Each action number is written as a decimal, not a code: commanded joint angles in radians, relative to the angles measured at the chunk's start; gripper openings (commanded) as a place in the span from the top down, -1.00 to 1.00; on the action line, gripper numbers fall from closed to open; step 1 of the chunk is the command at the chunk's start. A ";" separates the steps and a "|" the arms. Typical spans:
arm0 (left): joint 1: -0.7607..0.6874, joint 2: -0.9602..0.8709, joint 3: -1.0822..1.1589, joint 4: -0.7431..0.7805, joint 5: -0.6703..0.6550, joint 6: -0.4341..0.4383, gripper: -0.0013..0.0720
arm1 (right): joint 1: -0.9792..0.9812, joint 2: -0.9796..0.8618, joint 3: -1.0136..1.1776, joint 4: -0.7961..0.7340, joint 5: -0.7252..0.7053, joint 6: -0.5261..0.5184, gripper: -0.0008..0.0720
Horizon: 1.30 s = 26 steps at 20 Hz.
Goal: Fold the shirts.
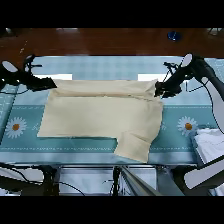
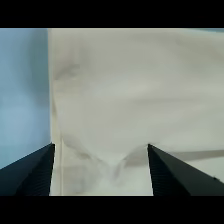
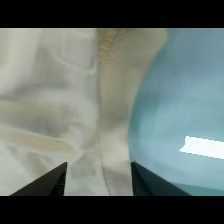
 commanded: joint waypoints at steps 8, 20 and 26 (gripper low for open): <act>0.251 0.072 0.114 0.233 -0.486 -0.143 -0.91 | -0.172 0.249 -0.046 -0.223 0.254 -0.076 -0.33; 0.711 0.338 -0.504 -0.209 -0.443 0.285 -0.90 | -0.288 0.679 -0.698 0.250 -0.087 -0.301 -0.39; 0.674 0.330 -0.516 -0.072 -0.401 0.285 -0.90 | -0.288 0.690 -0.728 0.368 -0.152 -0.338 -0.39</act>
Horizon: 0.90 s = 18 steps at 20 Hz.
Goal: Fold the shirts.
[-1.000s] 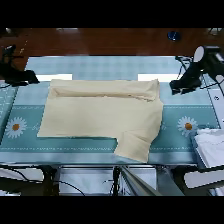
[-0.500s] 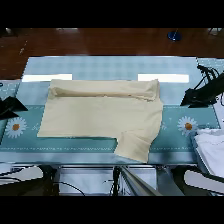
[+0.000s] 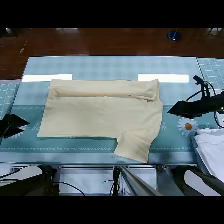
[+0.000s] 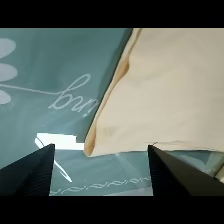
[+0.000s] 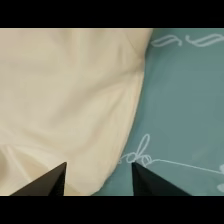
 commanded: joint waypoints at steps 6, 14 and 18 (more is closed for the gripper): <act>-0.177 -0.090 -0.025 0.093 0.015 -0.005 -0.90 | -0.001 0.014 -0.022 0.059 -0.045 -0.022 -0.38; -0.330 -0.201 -0.025 0.156 0.016 -0.058 -0.86 | -0.001 0.014 -0.022 0.055 -0.045 -0.023 -0.38; -0.402 -0.230 -0.025 0.156 0.012 -0.058 0.27 | -0.001 0.014 -0.022 0.051 -0.041 -0.022 -0.38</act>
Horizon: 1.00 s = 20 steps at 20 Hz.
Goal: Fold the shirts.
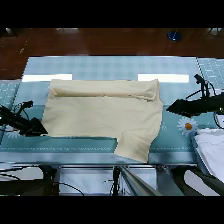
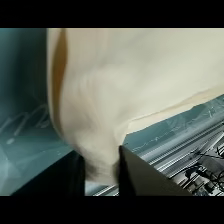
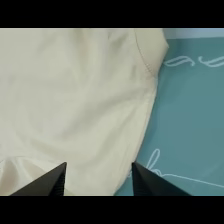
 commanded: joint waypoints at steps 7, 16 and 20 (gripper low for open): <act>-0.071 -0.021 0.001 0.003 0.047 0.000 0.87 | -0.012 0.001 -0.003 -0.133 0.055 0.021 -0.54; -0.071 -0.021 0.001 0.003 0.047 0.019 0.87 | -0.046 0.001 -0.346 0.101 0.079 -0.040 -0.64; -0.071 -0.021 0.001 0.003 0.047 0.018 0.87 | 0.082 0.001 -0.418 0.137 -0.048 -0.024 -0.64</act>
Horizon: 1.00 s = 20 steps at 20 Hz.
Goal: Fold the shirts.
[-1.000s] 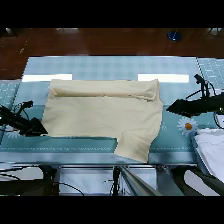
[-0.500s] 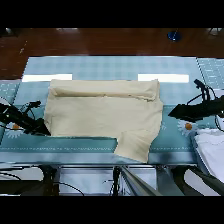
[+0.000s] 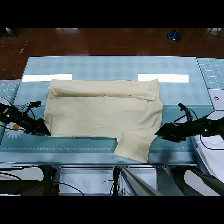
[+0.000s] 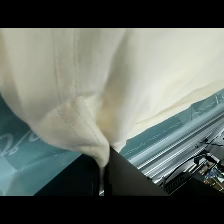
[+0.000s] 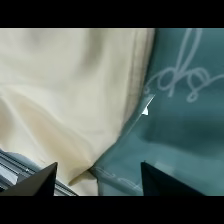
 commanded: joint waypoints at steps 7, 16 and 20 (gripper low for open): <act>-0.001 0.000 0.002 0.001 0.051 0.004 0.87 | 0.317 0.001 -0.066 0.077 -0.367 0.147 0.87; -0.002 0.136 0.214 -0.327 0.022 0.053 0.88 | 0.327 0.311 0.227 0.050 -0.312 0.261 0.91; -0.013 0.192 0.291 -0.467 0.035 0.053 0.88 | 0.327 0.248 0.387 -0.072 -0.330 0.271 0.91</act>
